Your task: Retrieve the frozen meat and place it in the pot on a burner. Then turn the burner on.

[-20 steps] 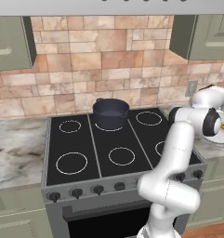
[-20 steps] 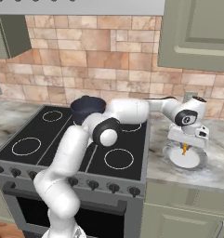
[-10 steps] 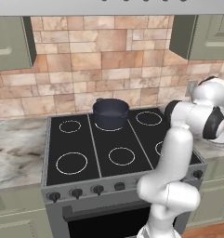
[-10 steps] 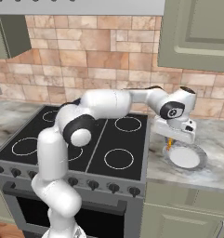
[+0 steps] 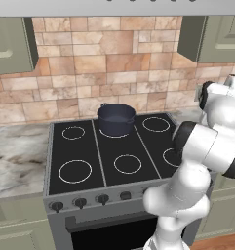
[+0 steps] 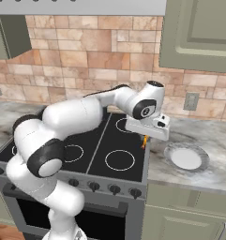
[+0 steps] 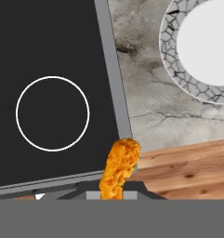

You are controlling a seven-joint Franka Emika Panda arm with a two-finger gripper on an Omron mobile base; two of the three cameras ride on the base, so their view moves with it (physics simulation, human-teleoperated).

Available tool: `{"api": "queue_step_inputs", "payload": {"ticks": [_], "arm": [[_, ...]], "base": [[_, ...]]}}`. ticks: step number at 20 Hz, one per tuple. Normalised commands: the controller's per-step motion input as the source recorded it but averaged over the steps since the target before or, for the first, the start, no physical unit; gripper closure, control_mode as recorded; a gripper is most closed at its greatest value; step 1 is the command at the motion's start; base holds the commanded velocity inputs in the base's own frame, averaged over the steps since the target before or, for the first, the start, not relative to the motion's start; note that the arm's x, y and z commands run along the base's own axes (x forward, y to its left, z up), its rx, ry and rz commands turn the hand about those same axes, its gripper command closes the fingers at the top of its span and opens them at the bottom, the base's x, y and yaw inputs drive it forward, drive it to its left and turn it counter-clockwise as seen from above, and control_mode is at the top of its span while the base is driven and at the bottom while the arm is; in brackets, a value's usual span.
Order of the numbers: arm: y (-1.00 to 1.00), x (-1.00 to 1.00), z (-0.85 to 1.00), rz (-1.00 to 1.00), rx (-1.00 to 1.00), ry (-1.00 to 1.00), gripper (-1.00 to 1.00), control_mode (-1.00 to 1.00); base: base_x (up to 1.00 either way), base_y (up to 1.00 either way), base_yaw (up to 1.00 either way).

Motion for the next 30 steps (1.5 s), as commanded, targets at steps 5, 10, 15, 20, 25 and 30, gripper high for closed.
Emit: {"api": "queue_step_inputs", "payload": {"ticks": [5,10,15,20,25,30], "arm": [[0.99,-0.18,0.24,0.0,-0.01,-0.03,1.0,-1.0],[0.8,-0.12,0.32,0.0,0.0,-0.04,1.0,-1.0],[0.58,-0.09,0.36,0.01,0.0,-0.07,1.0,-1.0],[0.57,-0.01,0.22,0.0,-0.01,-0.06,1.0,-1.0],[0.5,0.0,0.14,0.0,-0.04,-0.05,1.0,-1.0],[0.48,0.0,0.15,0.0,-0.05,-0.05,1.0,-1.0]], "base": [[0.0,0.0,0.0],[0.0,0.0,0.0],[0.0,0.0,0.0],[0.0,0.0,0.0],[0.0,0.0,0.0],[0.0,0.0,0.0]]}}
